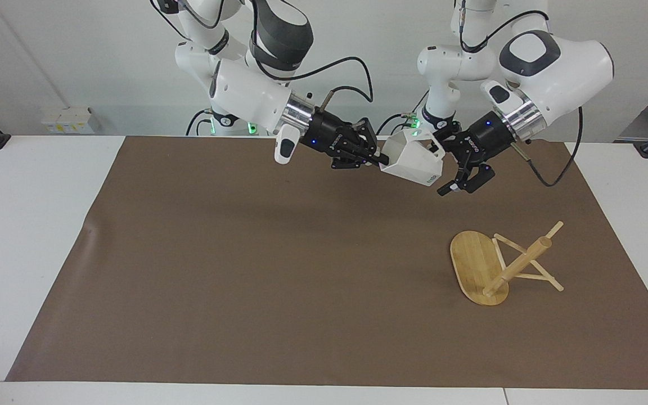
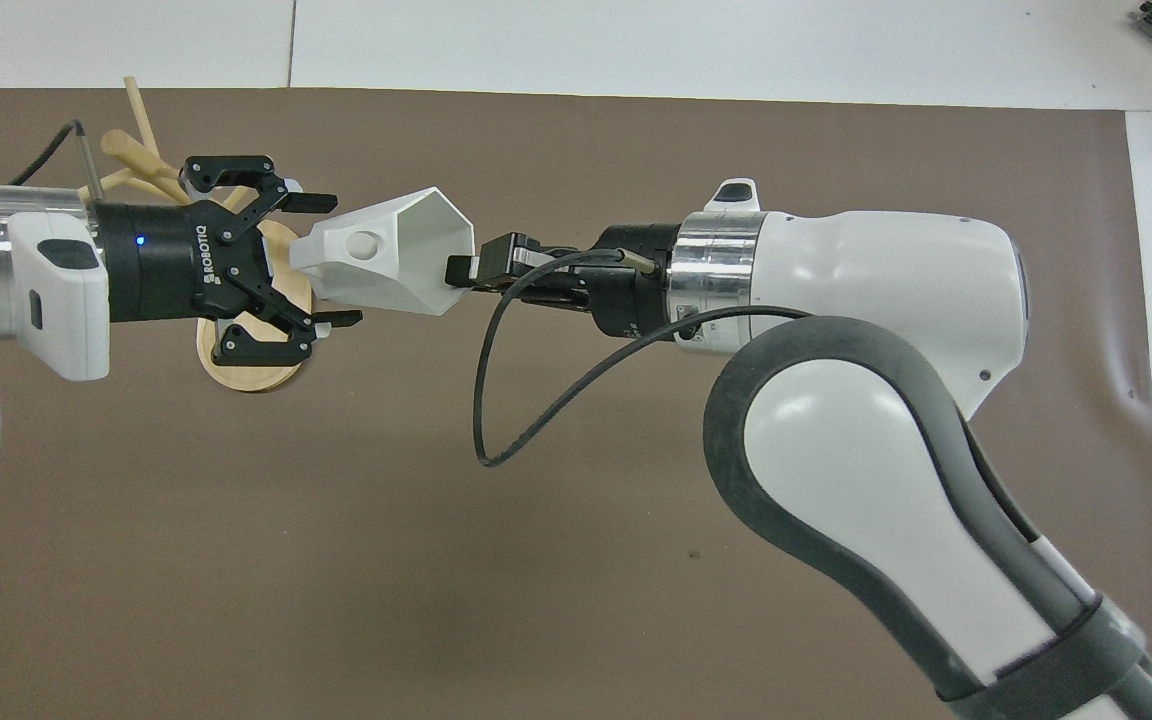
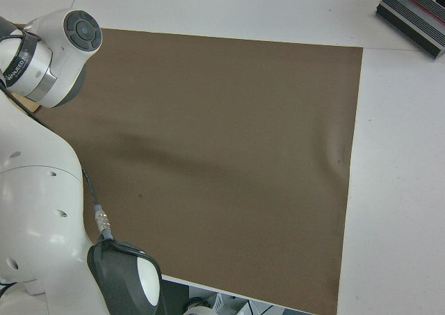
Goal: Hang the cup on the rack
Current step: 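Close the left gripper on the cup's base beside the right gripper, then open the right gripper and withdraw it while the left gripper holds the cup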
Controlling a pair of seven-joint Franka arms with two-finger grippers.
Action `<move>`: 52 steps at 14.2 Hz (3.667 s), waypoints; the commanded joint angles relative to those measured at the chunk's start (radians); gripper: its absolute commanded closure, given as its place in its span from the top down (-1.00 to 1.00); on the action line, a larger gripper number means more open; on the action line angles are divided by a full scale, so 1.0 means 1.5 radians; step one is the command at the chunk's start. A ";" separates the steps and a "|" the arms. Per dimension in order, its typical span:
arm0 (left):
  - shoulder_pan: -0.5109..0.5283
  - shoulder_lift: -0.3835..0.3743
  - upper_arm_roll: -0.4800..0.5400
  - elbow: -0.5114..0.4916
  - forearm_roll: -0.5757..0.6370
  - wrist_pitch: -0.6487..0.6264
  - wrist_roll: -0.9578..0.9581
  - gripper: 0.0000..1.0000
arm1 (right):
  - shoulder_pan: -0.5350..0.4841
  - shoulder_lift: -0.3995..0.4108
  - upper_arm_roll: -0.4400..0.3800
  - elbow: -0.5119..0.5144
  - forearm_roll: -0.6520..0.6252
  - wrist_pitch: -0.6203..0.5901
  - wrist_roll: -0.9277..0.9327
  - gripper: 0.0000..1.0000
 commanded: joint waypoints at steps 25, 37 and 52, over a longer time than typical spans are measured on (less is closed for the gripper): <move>-0.002 -0.038 0.013 -0.044 -0.080 -0.006 0.013 -1.00 | -0.005 0.002 0.008 0.002 0.005 0.007 0.022 -0.37; 0.031 -0.068 0.016 -0.126 -0.034 0.076 -0.011 -1.00 | -0.007 0.002 0.004 0.000 -0.055 0.000 0.030 1.00; -0.028 -0.053 0.005 -0.269 -0.035 0.474 -0.234 -1.00 | -0.013 -0.033 -0.209 0.024 -0.632 -0.345 -0.174 1.00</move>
